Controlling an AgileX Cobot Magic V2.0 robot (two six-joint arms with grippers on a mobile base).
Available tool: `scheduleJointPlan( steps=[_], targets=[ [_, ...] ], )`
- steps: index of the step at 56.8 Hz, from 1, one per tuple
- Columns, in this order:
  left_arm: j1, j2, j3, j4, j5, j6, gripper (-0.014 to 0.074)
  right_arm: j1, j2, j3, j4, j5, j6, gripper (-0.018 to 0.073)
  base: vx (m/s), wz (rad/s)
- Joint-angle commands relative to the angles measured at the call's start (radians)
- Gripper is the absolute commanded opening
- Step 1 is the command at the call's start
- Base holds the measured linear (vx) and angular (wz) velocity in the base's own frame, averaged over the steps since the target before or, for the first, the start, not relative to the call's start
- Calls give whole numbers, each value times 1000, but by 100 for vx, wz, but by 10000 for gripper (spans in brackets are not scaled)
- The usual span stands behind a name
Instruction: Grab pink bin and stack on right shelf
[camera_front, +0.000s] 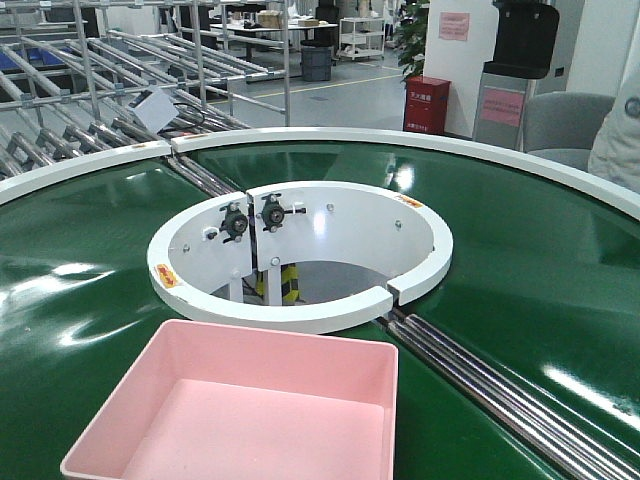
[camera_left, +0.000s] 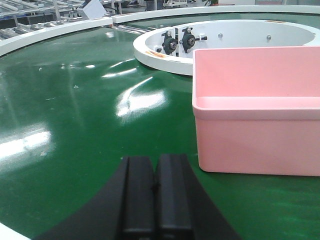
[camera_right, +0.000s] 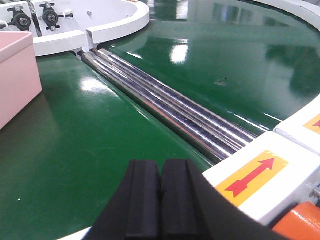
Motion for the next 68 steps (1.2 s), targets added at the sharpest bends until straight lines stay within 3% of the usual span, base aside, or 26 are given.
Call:
scheduleJointPlan(
  steps=[1, 34, 42, 50, 68],
  targets=[
    [0, -6, 17, -2, -83, -8, -8, -1, -11, 0, -10, -79, -10, -8, 0, 0],
    [0, -6, 17, -2, -83, -8, -8, -1, -11, 0, -10, -83, -10, -8, 0, 0],
    [0, -6, 17, -1, -93, 0, -8, -1, -11, 0, -79, -119, -36, -8, 0, 0],
    [0, -6, 17, -2, -168, 0, -8, -1, -11, 0, 27, -204, 29, -8, 0, 0],
    [0, -6, 16, -10, -396, -9, -8, -1, -11, 0, 28, -445, 30, -8, 0, 0]
  ],
)
